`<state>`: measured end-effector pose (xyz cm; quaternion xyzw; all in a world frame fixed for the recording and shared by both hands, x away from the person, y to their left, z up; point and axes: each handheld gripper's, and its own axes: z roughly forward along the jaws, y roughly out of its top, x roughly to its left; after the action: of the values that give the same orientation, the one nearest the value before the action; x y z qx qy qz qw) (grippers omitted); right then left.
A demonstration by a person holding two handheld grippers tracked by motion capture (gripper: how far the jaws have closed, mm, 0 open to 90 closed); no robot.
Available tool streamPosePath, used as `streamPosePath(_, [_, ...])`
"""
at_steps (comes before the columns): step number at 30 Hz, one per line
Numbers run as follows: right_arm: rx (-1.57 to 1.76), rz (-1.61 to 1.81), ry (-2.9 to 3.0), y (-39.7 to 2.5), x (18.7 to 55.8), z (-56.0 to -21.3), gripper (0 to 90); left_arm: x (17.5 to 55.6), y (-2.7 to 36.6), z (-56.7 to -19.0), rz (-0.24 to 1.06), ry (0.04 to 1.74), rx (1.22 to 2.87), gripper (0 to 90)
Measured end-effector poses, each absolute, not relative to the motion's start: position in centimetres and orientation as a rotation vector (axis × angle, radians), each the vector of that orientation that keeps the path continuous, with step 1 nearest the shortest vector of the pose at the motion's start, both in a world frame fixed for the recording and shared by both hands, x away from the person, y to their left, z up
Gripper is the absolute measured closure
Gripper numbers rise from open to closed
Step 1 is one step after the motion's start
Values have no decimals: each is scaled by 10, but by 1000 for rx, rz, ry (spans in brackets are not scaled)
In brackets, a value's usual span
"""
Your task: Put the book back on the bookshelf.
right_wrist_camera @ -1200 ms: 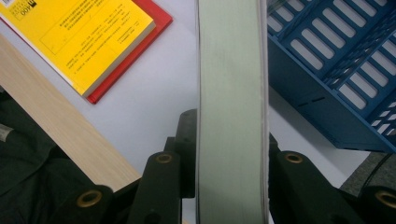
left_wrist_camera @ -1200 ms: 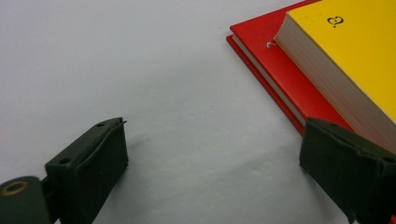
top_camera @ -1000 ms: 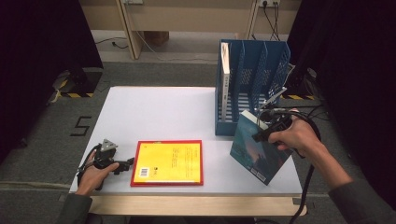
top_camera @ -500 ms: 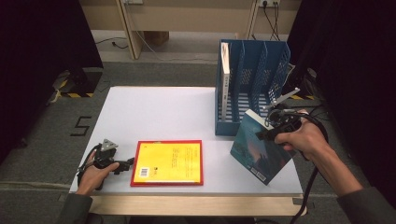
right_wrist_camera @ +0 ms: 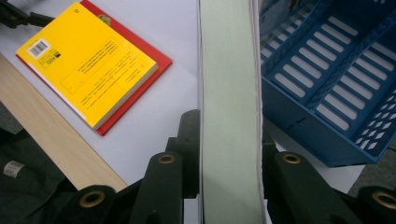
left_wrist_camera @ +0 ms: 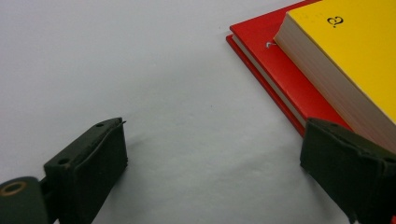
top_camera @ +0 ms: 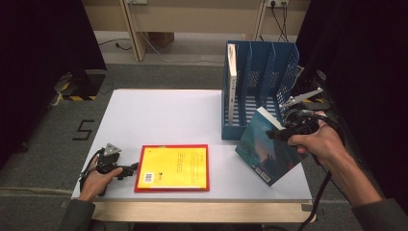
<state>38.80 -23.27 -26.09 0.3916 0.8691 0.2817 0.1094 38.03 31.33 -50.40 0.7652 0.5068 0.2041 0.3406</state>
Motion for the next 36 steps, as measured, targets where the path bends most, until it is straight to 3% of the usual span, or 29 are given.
streamPosePath(16, [1114, 870, 2491, -231, 388, -216, 734, 381, 314, -504, 523, 1317, 1992, 63])
streamPosePath(36, [1204, 905, 2355, -234, 443, -170, 733, 381, 318, -504, 486, 1325, 1952, 57])
